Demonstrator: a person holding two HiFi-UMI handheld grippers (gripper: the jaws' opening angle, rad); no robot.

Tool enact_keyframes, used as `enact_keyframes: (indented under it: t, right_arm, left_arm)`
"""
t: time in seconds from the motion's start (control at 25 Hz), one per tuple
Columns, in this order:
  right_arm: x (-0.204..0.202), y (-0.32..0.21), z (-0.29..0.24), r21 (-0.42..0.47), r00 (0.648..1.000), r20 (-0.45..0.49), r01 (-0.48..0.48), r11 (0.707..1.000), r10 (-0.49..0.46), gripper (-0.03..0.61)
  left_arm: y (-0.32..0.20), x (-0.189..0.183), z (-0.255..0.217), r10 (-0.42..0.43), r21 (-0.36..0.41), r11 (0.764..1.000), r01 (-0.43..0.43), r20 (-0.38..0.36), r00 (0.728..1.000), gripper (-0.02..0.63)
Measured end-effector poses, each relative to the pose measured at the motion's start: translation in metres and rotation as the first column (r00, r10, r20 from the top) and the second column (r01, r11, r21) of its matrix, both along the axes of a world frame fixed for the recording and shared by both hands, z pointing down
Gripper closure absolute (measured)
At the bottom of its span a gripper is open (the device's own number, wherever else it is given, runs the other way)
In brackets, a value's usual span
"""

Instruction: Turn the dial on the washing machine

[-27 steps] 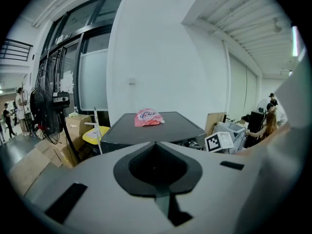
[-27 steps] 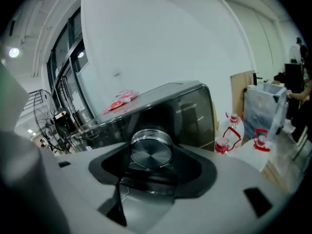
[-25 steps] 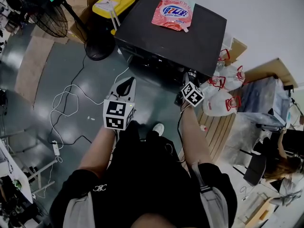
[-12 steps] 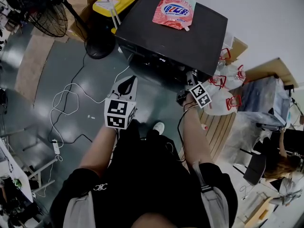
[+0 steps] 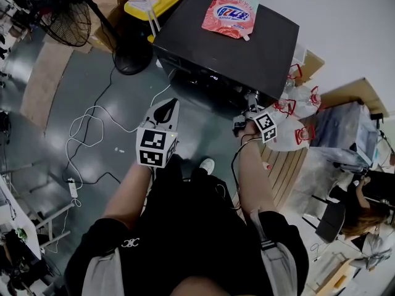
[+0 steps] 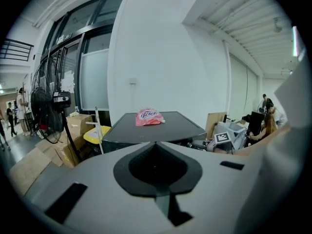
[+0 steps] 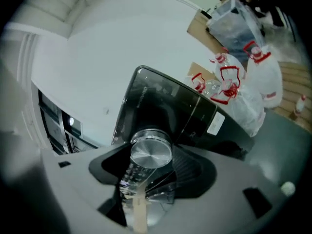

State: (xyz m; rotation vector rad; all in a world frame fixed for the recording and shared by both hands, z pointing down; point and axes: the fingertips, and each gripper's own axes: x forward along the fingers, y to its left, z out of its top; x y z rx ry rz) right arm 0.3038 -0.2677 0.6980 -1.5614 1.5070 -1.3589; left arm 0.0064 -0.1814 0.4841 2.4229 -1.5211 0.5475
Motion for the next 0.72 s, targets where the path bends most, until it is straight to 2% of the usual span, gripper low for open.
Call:
enact_keyframes:
  t: [0.12,0.36,0.48,0.56,0.64,0.72]
  right_arm:
    - [0.0014,0.0024,0.0025,0.037,0.99,0.133,-0.051,0.998,0.046,0.307]
    - [0.0032,0.0014,0.0047,0.055,0.974,0.213,-0.087,0.995,0.074,0.307]
    - [0.0039,0.002,0.0069,0.059,0.946,0.305,-0.13,0.99,0.106,0.307]
    - [0.0027,0.0022,0.0064,0.06,0.896,0.42,-0.181,0.982,0.14,0.307]
    - [0.0006,0.0026,0.0061,0.053,0.812,0.558,-0.241,0.969,0.172,0.305]
    - [0.0002,0.0035,0.0069,0.041,0.74,0.644,-0.287,0.957,0.195,0.305]
  left_arm:
    - [0.0033,-0.0042,-0.0002,-0.007,0.001,1.0,0.007,0.004,1.0,0.618]
    - [0.0039,-0.0096,0.0,-0.015,-0.002,1.0,0.015,0.007,1.0,0.618]
    - [0.0043,-0.0095,0.0012,-0.014,-0.004,1.0,0.014,0.007,1.0,0.618]
    - [0.0041,-0.0104,0.0019,-0.012,-0.005,1.0,0.012,0.006,1.0,0.618]
    - [0.0037,-0.0113,0.0028,-0.012,-0.007,1.0,0.012,0.007,1.0,0.618]
    - [0.0039,-0.0112,0.0042,-0.011,-0.01,1.0,0.011,0.007,1.0,0.618]
